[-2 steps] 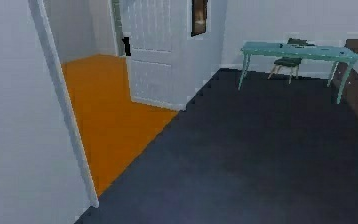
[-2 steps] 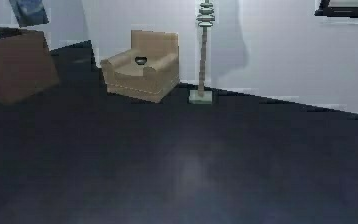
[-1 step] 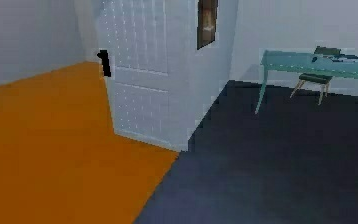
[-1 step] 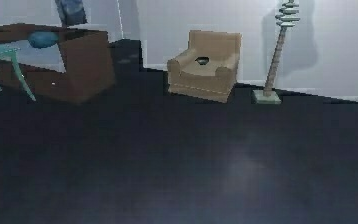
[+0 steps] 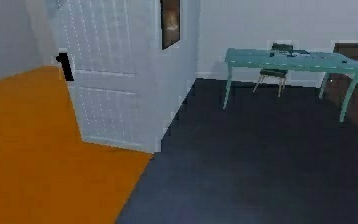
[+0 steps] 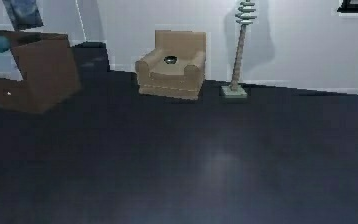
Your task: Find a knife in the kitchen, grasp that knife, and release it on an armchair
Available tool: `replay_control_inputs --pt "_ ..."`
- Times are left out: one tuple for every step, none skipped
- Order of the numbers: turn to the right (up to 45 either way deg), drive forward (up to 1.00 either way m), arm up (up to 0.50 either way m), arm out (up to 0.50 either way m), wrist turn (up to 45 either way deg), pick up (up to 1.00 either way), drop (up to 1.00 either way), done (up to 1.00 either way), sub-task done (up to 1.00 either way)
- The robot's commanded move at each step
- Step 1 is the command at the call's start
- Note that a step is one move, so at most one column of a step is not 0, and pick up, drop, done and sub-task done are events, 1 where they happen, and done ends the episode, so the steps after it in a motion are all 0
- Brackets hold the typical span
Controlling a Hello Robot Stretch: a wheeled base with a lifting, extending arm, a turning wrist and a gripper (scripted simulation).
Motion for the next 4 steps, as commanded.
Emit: replay_control_inputs --pt "0.0 0.1 0.0 0.0 0.0 0.0 0.0 0.0 0.0" --pt "-45.0 0.0 0.0 0.0 0.0 0.0 0.0 0.0 0.0" --pt "0.0 1.0 0.0 0.0 0.0 0.0 0.0 0.0 0.0" --pt "0.0 1.0 0.0 0.0 0.0 0.0 0.0 0.0 0.0"
